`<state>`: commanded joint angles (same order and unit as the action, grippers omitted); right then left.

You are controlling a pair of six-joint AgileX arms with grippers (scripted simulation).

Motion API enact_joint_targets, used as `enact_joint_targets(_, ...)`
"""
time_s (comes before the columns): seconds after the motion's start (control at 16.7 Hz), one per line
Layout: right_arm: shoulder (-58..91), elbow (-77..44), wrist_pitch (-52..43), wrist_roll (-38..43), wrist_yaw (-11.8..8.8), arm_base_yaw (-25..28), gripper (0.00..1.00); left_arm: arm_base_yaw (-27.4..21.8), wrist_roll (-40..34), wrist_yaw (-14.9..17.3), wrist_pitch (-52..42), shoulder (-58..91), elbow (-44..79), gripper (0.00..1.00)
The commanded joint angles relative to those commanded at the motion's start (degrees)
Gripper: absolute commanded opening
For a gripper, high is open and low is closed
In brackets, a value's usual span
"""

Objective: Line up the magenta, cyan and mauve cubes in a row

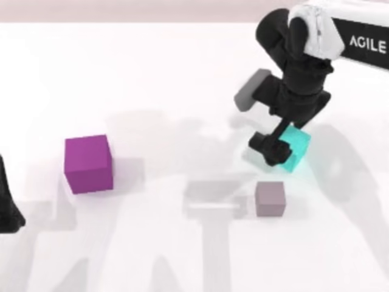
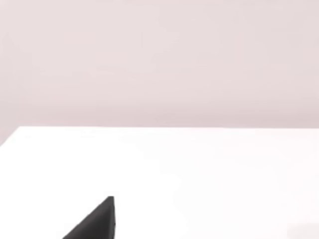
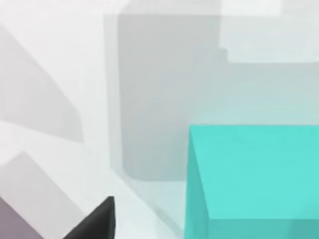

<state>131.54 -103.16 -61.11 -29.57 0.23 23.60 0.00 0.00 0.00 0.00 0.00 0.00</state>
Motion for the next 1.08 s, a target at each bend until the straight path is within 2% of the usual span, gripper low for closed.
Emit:
enact_joint_targets(0.18,1.59,3.82,5.04,-0.03,0.01,-0.03,1.0,0.0,0.0,0.0,0.0,0.0,0.0,1.0)
enact_joint_targets(0.42,1.8,4.24,5.52,-0.04,0.02,-0.02,1.0,0.0,0.0,0.0,0.0,0.0,0.0,1.0)
enact_joint_targets(1.08,1.8,4.24,5.52,-0.04,0.02,-0.02,0.17,0.0,0.0,0.0,0.0,0.0,0.0,1.0)
